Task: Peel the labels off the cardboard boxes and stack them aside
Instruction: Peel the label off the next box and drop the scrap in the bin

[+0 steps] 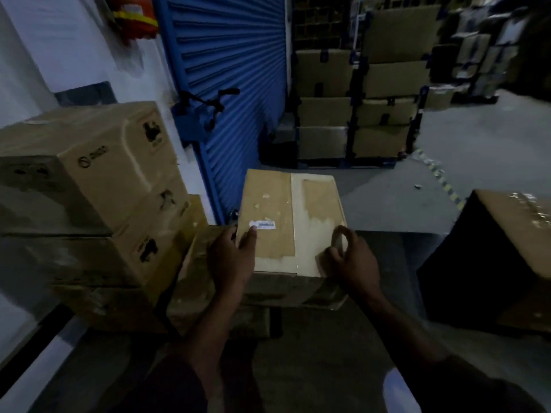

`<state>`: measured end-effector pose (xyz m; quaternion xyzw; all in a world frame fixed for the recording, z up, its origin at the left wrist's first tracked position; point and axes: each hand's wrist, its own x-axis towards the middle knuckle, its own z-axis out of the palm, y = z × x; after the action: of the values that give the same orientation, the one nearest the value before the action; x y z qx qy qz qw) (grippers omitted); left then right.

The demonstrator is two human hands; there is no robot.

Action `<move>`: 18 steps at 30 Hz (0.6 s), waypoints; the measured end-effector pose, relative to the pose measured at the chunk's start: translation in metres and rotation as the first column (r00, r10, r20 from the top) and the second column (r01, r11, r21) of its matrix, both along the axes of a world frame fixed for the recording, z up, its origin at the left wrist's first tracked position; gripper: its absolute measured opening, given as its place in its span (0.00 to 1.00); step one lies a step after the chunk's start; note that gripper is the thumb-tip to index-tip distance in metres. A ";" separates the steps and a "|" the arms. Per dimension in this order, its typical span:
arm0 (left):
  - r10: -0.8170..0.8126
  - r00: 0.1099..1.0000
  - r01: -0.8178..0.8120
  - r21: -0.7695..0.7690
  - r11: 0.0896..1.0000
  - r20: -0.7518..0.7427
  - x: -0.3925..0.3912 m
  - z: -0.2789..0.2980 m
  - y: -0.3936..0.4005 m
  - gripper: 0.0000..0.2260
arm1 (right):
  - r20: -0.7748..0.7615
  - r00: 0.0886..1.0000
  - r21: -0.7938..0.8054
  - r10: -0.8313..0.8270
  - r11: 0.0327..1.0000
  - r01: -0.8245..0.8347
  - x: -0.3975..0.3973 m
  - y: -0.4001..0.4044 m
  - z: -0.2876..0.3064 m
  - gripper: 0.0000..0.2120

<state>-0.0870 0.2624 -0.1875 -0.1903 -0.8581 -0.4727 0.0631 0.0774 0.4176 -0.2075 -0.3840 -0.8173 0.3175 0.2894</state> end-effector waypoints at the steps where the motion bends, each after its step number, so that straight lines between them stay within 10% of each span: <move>1: -0.021 1.000 0.021 0.000 1.000 0.001 0.011 -0.002 0.015 0.22 | 0.001 0.999 0.007 -0.040 0.999 0.040 0.016 0.010 -0.002 0.26; 18: -0.179 0.895 0.244 -0.112 0.963 0.409 0.207 -0.130 0.150 0.19 | 0.264 0.953 -0.165 -0.151 0.966 0.199 0.259 0.117 -0.094 0.32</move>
<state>0.1203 0.4126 -0.3178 -0.1879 -0.8623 -0.4350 -0.1785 0.3362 0.5350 -0.3017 -0.5178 -0.7758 0.3161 0.1735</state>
